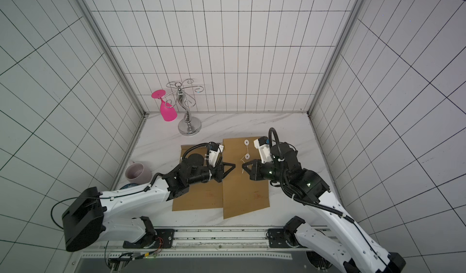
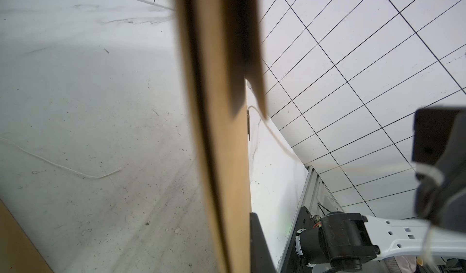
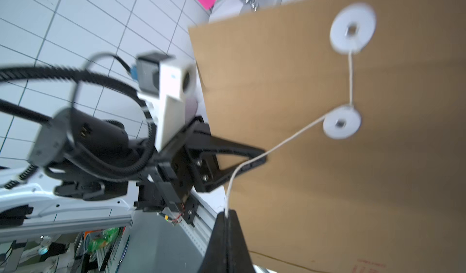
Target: Open the file bag
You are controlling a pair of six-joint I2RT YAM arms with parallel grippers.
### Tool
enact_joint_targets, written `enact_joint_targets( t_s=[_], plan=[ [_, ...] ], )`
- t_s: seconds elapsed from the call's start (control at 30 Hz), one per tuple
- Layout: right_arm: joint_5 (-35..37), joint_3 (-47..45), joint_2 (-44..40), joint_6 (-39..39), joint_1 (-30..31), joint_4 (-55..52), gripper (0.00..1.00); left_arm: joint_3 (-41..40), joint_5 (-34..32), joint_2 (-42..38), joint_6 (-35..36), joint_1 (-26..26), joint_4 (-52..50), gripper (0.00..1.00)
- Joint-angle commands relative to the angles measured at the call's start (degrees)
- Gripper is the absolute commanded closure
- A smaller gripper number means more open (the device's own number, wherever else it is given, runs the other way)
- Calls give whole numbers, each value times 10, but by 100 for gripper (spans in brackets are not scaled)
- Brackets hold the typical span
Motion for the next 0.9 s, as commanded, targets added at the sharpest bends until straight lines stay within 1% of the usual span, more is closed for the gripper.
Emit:
enact_joint_targets(
  t_s=[0.0, 0.1, 0.23, 0.33, 0.4, 0.47, 0.67, 0.8, 0.87],
  plan=[
    [-7, 87, 41, -50, -47, -21, 100, -14, -6, -3, -4, -5, 28, 100],
    [-34, 138, 82, -61, -48, -17, 100, -18, -4, -1, -9, -6, 33, 100],
    [-60, 180, 115, -60, -44, -2, 100, -20, -7, 1, -9, -9, 39, 100],
    [-60, 204, 128, -64, -21, -1, 100, -21, -11, 6, -13, -9, 42, 100],
    [-58, 194, 124, -65, -4, 2, 100, -21, -15, 5, -17, -9, 43, 100],
    [-49, 158, 110, -57, 8, 5, 100, -22, -16, 4, -22, -9, 47, 100],
    [-35, -71, 9, 19, 23, 61, 100, -20, -25, 4, -20, -8, 46, 100],
    [-16, -198, -55, 41, 25, 36, 100, -17, -21, 6, -17, 1, 43, 100],
    [-4, -236, -69, 44, 24, 3, 100, -12, -16, 9, -17, 8, 41, 100]
  ],
)
